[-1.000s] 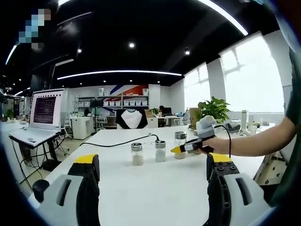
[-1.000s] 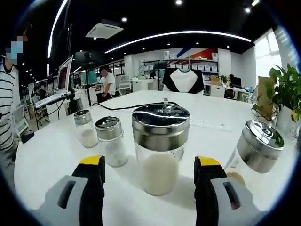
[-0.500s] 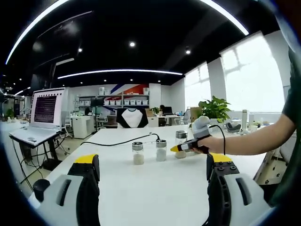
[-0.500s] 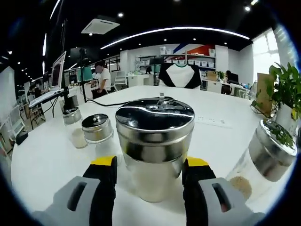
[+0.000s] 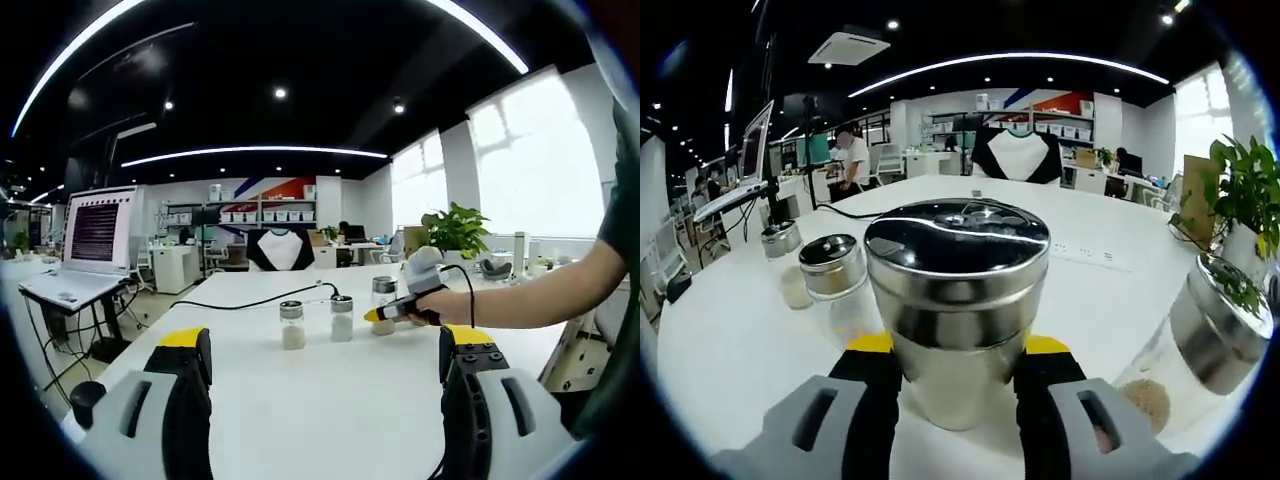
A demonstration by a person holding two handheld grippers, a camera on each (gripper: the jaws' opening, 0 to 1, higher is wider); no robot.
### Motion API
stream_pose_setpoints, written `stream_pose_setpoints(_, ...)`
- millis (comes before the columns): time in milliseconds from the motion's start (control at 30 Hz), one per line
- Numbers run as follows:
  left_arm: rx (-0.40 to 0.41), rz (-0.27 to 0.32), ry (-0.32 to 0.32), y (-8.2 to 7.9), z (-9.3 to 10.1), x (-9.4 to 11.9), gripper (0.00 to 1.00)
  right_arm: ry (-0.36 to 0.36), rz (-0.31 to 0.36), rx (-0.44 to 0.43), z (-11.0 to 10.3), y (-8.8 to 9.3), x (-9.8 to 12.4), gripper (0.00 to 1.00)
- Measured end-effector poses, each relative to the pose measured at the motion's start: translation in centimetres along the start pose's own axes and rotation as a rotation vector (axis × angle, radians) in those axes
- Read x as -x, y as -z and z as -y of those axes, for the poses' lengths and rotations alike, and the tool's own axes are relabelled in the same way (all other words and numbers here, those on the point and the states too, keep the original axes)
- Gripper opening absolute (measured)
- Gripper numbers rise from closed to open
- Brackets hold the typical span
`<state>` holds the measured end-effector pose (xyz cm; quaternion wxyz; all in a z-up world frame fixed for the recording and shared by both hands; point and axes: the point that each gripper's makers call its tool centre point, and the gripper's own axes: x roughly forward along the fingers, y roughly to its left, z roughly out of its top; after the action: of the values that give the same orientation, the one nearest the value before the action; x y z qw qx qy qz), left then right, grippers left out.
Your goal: Rotate the seasoning bottle until the label or dispensing opening points toward the visible target arrow and the bottle remains upright within the marked orientation range
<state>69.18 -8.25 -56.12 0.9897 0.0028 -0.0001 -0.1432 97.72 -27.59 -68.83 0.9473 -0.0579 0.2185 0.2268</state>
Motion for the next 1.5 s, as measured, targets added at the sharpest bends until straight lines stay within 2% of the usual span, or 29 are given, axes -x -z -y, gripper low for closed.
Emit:
stream_pose_setpoints(167,-0.001,0.000,0.001,-0.1,0.1,0.0,1.00,-0.001,-0.002,0.021,-0.1,0.1,0.1,0.43)
stream_pose_setpoints(867,0.001,-0.001,0.022,-0.2,0.7,0.0,1.00,0.023,-0.005,0.015,0.2,0.0,-0.2,0.42)
stream_pose_setpoints(1500,0.009,-0.008,0.035,0.1,1.1,0.0,1.00,0.024,-0.001,0.006,-0.3,0.6,1.3,0.42)
